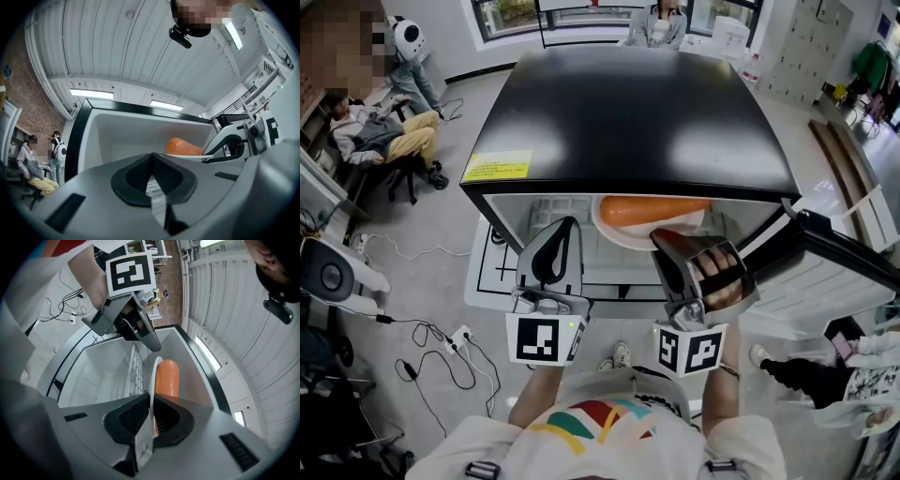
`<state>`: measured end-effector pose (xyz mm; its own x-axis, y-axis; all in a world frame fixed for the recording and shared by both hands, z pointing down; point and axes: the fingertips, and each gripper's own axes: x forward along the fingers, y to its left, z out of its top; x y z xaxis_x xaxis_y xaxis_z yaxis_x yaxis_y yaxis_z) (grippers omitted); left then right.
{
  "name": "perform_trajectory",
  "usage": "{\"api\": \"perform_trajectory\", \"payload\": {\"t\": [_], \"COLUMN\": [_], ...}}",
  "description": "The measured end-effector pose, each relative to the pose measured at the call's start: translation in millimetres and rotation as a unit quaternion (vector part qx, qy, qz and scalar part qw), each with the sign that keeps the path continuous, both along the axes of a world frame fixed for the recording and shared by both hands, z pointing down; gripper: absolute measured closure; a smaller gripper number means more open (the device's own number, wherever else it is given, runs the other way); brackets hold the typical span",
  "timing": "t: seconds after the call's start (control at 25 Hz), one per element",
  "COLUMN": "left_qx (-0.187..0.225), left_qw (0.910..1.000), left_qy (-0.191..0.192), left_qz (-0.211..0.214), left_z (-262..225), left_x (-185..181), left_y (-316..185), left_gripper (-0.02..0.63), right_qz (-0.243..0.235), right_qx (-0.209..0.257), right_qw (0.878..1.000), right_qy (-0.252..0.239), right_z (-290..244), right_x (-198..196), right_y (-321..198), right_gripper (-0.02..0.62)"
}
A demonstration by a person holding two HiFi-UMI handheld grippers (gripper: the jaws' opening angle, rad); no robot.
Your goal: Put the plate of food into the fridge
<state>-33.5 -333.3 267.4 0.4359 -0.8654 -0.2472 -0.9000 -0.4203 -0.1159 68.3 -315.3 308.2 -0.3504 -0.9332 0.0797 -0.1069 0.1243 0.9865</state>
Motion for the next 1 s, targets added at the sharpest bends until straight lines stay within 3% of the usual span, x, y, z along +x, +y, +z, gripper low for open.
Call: {"api": "perform_trajectory", "payload": {"t": [1.0], "left_qx": [-0.035], "left_qw": [0.9992], "left_qy": [-0.003], "left_qz": [-0.020], "left_z": [23.8], "left_x": [-8.1], "left_y": [-26.2], "left_gripper": [0.598], "right_qz": [-0.008], "right_qx": [-0.075], "right_qw": [0.997], "right_qy": [0.033], "right_z": [23.8], "right_x": [-3.2], "right_y": [-53.9], "right_gripper": [0.571]}}
